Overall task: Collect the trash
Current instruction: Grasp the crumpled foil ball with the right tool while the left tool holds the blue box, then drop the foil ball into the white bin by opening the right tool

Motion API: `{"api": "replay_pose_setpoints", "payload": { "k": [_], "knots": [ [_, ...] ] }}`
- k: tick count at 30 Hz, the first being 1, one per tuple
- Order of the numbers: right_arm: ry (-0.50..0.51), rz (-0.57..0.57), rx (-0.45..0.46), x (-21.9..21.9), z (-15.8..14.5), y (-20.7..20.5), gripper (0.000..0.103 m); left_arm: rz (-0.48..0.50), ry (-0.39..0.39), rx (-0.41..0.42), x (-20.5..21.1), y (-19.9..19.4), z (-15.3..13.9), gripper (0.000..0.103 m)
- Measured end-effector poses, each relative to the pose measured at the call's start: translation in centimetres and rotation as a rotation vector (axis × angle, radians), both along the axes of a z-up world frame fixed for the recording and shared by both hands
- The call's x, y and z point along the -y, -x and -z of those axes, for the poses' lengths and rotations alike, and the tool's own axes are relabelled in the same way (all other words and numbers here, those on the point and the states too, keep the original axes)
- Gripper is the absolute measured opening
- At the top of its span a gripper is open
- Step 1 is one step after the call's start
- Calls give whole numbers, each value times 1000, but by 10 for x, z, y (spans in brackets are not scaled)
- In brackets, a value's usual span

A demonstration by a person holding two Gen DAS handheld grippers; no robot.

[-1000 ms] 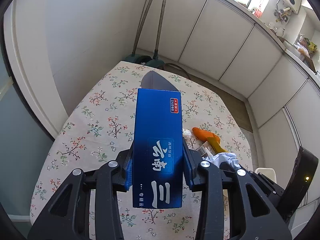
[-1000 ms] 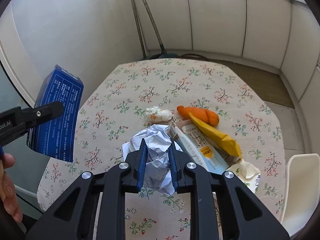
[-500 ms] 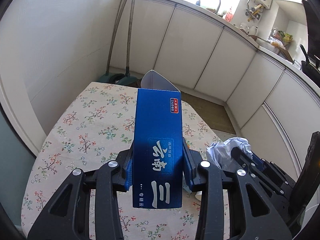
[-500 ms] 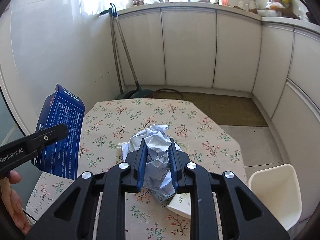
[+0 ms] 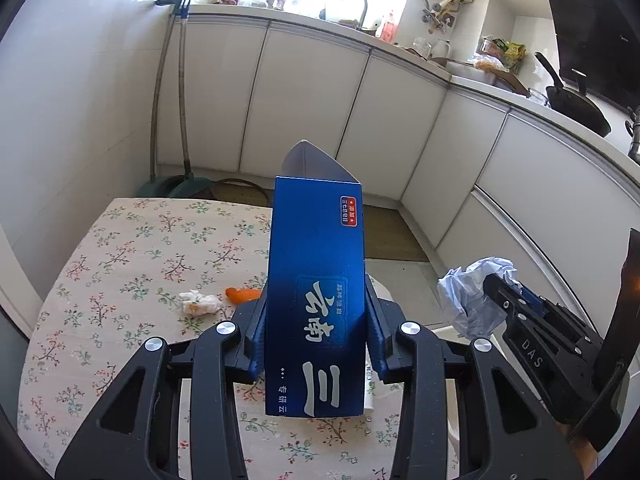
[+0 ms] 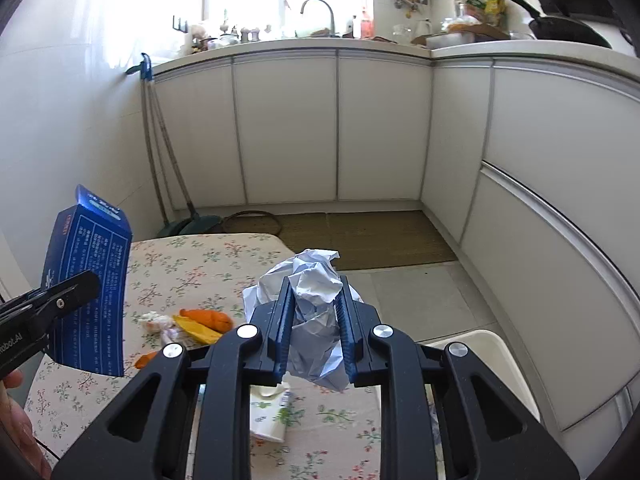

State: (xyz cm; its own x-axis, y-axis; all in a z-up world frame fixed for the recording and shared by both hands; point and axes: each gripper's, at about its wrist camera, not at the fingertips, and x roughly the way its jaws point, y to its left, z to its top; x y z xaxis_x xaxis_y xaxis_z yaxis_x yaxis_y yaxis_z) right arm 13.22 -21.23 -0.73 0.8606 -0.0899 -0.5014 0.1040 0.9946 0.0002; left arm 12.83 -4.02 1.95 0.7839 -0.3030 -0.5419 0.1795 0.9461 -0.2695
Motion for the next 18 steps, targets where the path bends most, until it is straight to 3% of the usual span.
{"api": "replay_pose_setpoints", "payload": {
  "k": [13, 14, 15, 18],
  "knots": [
    [-15, 268, -66, 122, 17, 20, 25, 123, -43, -5, 84, 6, 8, 37],
    [-20, 281, -68, 129, 18, 22, 31, 132, -47, -6, 90, 7, 10, 37],
    [-25, 292, -68, 135, 17, 25, 43, 144, -51, -7, 97, 8, 11, 37],
    [-17, 336, -51, 149, 14, 34, 58, 175, -68, 2, 114, 10, 15, 37]
  ]
}}
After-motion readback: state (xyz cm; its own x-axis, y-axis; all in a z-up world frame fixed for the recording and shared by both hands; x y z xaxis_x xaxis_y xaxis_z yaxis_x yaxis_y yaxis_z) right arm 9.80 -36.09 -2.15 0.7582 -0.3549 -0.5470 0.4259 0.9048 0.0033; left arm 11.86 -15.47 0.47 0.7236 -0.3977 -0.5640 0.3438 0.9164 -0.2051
